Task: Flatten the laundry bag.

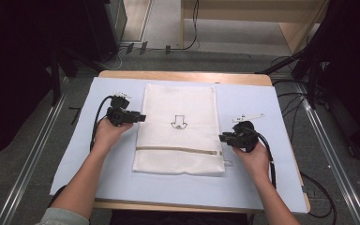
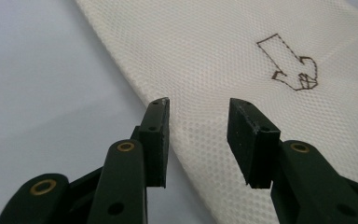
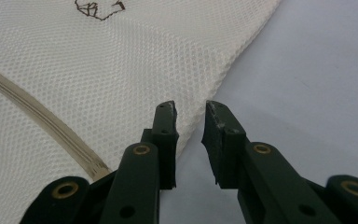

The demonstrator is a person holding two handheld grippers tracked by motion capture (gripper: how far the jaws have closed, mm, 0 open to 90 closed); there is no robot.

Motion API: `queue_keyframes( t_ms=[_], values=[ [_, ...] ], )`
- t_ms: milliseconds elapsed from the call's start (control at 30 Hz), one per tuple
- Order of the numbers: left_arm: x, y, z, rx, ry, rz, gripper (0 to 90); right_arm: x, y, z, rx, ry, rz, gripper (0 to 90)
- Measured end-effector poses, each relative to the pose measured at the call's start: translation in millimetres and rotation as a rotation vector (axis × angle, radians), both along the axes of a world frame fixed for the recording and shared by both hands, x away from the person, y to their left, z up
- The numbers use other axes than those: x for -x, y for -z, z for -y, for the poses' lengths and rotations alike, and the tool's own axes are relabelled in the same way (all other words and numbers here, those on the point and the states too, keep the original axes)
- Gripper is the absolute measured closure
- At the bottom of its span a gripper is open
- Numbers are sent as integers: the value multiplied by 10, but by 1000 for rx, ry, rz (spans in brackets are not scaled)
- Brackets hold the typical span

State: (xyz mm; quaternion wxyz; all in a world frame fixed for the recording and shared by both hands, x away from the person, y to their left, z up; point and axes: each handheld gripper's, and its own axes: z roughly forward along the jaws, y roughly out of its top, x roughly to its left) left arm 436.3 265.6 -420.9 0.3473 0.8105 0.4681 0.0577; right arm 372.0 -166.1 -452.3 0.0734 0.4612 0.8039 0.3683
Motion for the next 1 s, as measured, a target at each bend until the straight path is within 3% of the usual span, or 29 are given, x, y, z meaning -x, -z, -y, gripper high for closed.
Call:
queue_keyframes(
  t_ms=[133, 267, 433, 567, 1000],
  values=[
    [67, -58, -4, 26, 16, -5, 580, 48, -76, 7, -8, -6, 24, 787],
    [129, -114, 20, 43, 29, -9, 558, 93, -100, 0, -15, -6, 2, 814],
    [210, -162, 103, 41, 70, 0, 534, 221, -163, -4, -5, -19, -4, 879],
    [279, -194, 184, 28, 97, 11, 500, 315, -205, 48, -25, -12, -10, 900],
    [375, -178, 405, 23, 156, 8, 458, 336, -108, -6, -8, -34, -55, 900]
  ],
)
